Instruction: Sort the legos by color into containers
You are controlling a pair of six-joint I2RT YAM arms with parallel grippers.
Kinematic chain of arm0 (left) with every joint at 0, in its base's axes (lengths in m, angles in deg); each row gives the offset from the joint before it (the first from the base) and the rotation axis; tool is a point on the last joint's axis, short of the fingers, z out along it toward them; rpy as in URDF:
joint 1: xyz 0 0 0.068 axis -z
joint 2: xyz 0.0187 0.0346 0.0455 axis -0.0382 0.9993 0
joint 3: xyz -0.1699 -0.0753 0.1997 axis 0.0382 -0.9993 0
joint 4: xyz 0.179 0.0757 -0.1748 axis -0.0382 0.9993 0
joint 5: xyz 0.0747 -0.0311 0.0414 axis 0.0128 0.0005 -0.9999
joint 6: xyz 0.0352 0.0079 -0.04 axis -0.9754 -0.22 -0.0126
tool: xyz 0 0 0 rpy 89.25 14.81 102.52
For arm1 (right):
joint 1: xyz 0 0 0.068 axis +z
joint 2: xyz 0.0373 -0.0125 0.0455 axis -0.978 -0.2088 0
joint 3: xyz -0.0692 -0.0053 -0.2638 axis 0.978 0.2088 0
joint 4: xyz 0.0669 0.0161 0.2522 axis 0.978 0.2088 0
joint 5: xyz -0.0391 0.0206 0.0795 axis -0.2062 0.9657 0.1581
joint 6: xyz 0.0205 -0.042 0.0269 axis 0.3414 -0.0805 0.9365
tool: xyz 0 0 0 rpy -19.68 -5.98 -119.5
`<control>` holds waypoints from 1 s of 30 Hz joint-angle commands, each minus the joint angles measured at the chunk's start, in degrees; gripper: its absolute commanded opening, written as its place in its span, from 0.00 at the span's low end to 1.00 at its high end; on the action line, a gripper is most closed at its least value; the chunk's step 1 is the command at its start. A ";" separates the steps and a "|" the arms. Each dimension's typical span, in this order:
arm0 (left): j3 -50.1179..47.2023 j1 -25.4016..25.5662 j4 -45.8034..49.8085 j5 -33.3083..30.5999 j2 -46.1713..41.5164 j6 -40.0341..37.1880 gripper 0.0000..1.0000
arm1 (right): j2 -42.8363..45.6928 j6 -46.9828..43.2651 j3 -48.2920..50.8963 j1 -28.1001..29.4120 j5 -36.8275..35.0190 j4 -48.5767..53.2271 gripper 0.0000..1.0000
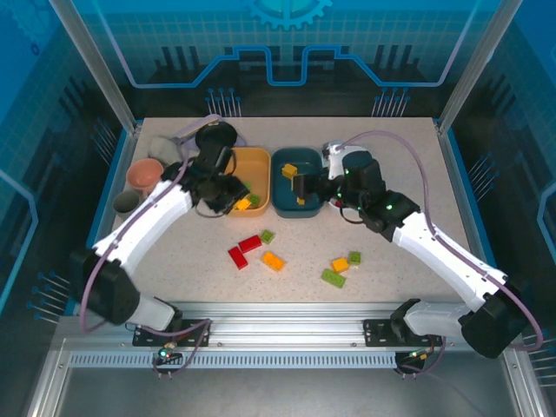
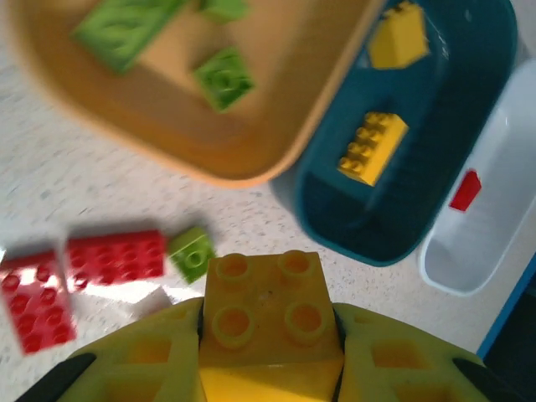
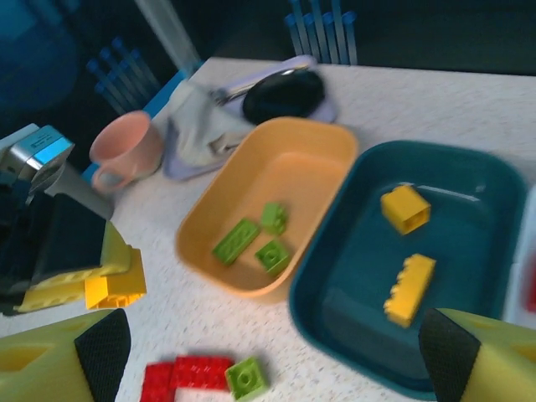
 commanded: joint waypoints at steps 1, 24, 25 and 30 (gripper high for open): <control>9.92 2.39 3.67 0.80 9.54 -8.27 0.25 | -1.51 3.26 -2.00 -2.74 -0.58 3.37 0.92; 53.56 5.20 16.77 -6.06 52.47 -18.30 0.24 | -2.99 9.44 -0.04 -10.92 9.00 4.40 0.91; 53.61 5.22 16.57 -5.87 52.72 -18.29 0.25 | -2.99 9.33 0.01 -10.87 9.16 4.89 0.91; 53.58 5.14 16.69 -5.14 52.62 -18.29 0.43 | -2.06 8.84 1.22 -10.92 9.18 7.99 0.91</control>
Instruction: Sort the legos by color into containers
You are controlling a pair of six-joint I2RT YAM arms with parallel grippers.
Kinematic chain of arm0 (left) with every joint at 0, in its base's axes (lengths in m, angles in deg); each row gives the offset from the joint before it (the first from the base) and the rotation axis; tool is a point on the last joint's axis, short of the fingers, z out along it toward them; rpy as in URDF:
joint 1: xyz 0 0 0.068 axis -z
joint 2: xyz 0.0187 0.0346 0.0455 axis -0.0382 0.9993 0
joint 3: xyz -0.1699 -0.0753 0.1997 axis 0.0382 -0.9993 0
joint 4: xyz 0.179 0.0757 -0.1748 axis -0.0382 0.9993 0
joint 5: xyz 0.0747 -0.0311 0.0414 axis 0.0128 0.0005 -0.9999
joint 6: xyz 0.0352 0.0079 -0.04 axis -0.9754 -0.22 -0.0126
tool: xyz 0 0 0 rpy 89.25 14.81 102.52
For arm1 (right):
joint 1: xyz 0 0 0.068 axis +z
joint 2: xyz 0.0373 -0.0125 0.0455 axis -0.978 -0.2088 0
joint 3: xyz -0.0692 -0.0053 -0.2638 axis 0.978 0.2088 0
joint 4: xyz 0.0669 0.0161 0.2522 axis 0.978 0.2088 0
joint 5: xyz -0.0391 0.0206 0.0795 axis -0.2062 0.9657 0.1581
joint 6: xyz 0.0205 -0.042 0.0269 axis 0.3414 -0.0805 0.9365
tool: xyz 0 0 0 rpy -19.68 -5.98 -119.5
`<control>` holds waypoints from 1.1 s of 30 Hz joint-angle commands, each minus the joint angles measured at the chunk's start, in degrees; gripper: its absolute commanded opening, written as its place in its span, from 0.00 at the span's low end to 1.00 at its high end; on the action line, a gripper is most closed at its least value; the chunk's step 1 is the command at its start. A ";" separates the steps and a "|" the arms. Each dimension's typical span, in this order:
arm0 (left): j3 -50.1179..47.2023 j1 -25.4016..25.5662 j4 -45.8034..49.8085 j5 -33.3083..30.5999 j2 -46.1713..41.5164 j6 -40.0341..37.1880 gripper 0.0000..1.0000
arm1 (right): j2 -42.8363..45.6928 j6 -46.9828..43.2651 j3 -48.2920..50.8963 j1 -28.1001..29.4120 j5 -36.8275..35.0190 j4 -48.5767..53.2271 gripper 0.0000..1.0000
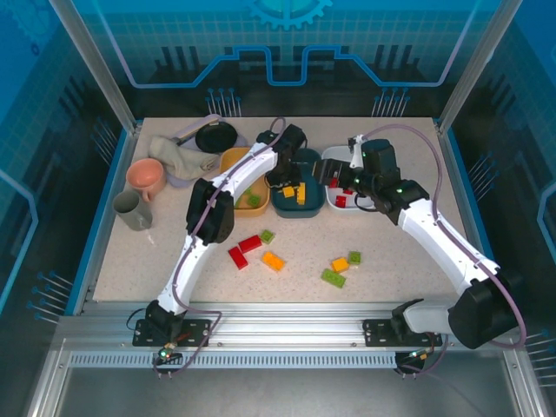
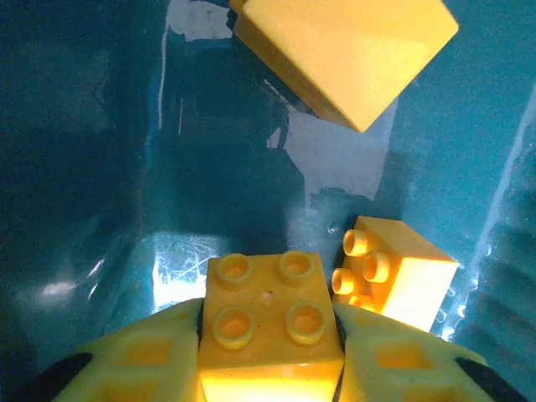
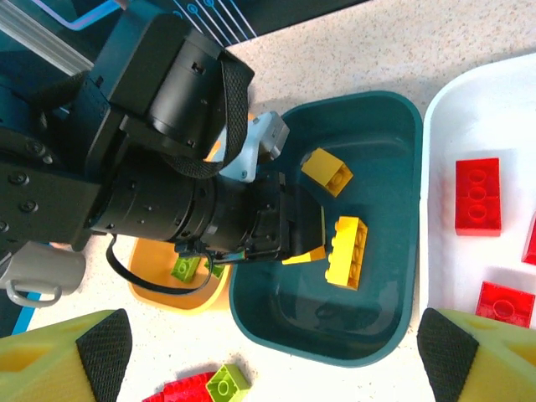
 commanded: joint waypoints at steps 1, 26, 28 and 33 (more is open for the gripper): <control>2.04 0.07 1.98 -0.51 -0.45 -1.27 0.47 | 1.60 -0.20 1.61 -0.71 0.87 4.37 0.91; -50.94 -2.65 -12.69 2.27 -57.93 6.92 0.69 | -16.87 -19.66 -0.72 31.98 -11.14 12.98 0.86; -58.05 -3.95 -13.28 2.32 -64.03 7.80 0.69 | -20.94 -22.20 -2.96 31.55 -11.20 13.23 0.86; -70.70 -5.30 -13.39 0.33 -78.42 10.02 0.72 | -28.54 -26.27 -8.34 31.04 -10.50 13.68 0.85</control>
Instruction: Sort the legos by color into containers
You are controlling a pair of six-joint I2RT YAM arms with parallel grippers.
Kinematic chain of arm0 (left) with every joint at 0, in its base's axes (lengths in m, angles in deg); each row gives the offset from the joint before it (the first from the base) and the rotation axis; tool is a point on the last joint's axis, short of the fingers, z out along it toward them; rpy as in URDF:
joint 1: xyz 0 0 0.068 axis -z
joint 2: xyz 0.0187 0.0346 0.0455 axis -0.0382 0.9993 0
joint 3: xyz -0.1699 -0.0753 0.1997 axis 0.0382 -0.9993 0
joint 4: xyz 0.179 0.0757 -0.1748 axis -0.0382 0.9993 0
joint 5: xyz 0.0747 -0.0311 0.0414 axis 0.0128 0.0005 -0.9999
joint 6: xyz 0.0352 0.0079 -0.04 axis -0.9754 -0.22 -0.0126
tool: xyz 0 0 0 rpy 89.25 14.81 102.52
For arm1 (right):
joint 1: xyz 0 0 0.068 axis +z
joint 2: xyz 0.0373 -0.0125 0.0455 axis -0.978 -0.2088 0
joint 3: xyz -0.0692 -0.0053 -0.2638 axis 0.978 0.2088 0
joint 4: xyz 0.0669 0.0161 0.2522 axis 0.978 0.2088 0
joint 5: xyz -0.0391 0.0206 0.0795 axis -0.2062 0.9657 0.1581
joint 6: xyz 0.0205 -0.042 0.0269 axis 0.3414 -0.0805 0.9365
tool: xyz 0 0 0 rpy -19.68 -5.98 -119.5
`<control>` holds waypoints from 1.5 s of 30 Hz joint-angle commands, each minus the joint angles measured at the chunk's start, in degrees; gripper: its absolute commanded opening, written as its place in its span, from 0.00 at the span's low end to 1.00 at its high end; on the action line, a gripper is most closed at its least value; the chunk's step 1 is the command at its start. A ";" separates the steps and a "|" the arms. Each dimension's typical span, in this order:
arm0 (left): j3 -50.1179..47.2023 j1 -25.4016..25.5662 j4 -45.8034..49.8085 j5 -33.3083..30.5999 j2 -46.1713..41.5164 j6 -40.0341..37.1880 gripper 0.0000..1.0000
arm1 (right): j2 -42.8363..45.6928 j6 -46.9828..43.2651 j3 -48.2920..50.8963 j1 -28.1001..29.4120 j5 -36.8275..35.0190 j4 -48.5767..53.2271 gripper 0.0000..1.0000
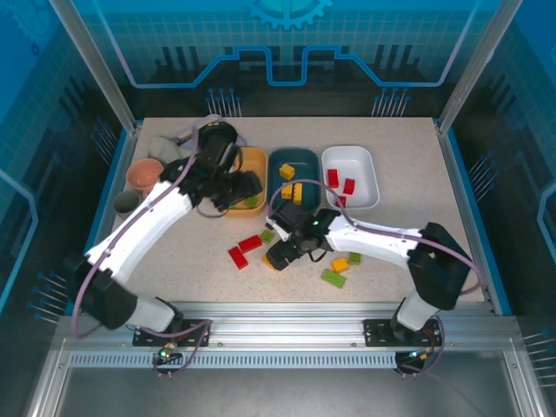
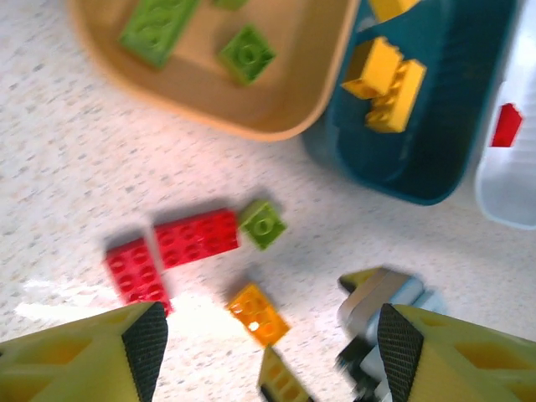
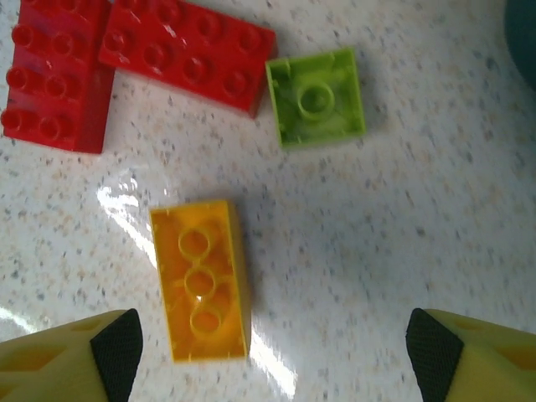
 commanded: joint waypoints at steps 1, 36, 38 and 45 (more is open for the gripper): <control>-5.61 -0.36 -1.13 -1.69 -9.03 2.95 0.72 | -3.76 -4.52 -4.15 -0.80 -0.02 0.49 0.84; -14.94 -0.27 2.60 -4.69 -24.51 8.57 0.73 | -14.99 -5.05 -16.72 -3.09 -0.28 4.12 0.26; -14.82 -0.27 2.29 -4.70 -24.40 8.48 0.73 | -11.10 -3.80 -15.28 -2.76 -0.88 4.00 0.26; -12.28 -0.38 -1.29 -4.52 -19.72 7.96 0.74 | -4.80 0.08 -18.44 -3.50 -1.57 4.90 0.26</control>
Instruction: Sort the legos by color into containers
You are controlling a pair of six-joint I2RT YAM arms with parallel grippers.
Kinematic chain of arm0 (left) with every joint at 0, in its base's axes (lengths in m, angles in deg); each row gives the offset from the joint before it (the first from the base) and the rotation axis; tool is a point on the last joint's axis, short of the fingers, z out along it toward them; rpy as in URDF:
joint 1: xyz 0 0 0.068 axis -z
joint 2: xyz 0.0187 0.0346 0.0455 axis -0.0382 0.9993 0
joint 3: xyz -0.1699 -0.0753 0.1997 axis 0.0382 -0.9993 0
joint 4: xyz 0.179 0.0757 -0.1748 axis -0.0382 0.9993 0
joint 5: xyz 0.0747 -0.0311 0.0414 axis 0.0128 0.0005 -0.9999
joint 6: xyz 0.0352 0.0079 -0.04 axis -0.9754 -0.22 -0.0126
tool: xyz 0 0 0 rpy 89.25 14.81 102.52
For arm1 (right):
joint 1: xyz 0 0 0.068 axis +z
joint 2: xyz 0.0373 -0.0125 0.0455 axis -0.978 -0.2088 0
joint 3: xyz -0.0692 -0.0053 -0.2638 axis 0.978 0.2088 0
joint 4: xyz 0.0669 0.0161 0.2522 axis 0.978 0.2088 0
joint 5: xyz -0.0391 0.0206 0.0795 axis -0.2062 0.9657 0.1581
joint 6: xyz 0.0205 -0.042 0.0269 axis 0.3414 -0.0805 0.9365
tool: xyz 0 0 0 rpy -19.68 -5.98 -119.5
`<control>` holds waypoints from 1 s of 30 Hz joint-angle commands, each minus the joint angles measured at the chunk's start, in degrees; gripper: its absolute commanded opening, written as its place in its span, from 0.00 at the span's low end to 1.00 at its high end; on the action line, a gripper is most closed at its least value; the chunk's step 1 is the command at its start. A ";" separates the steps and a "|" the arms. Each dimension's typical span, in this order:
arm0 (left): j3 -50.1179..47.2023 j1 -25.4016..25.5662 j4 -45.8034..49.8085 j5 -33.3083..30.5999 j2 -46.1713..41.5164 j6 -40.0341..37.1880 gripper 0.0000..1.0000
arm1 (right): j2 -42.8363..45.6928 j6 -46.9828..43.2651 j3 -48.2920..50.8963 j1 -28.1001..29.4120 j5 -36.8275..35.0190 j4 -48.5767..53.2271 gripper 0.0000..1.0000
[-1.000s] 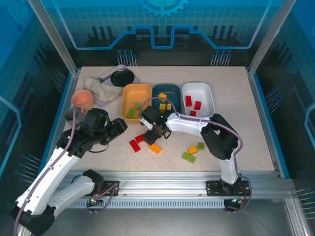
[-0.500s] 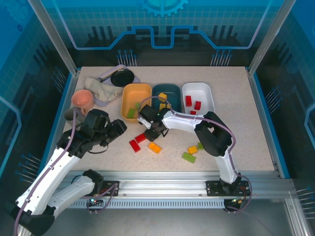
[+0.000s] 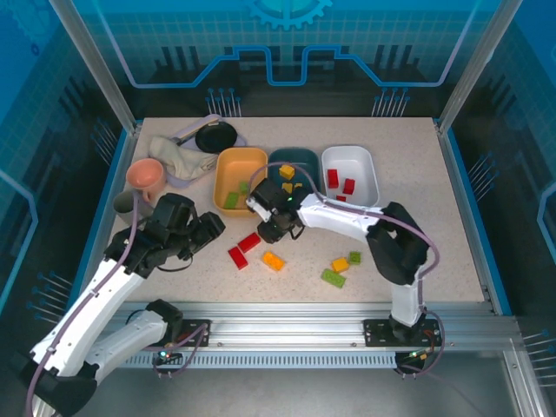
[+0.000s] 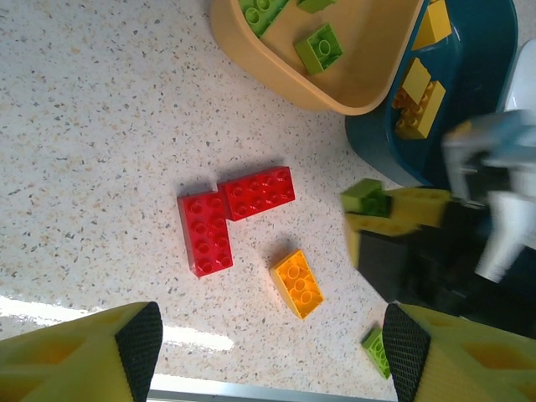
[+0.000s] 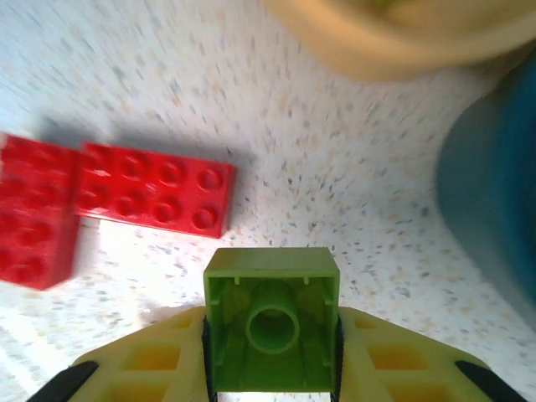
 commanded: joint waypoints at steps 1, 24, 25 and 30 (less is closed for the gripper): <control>2.50 -0.36 -2.97 -0.77 2.89 -0.22 0.75 | 0.67 2.84 -5.25 -1.02 -0.70 0.36 0.26; 6.35 -10.25 -16.14 7.83 18.84 -4.19 0.76 | -42.58 9.81 -61.19 -11.13 7.94 7.15 0.28; 6.36 -10.33 -16.22 7.83 19.10 -4.26 0.76 | -44.43 10.30 -63.46 -11.25 8.32 7.77 0.29; 6.69 -10.34 -16.40 8.56 19.68 -4.14 0.76 | -48.01 11.72 -67.36 -11.66 9.53 8.14 0.34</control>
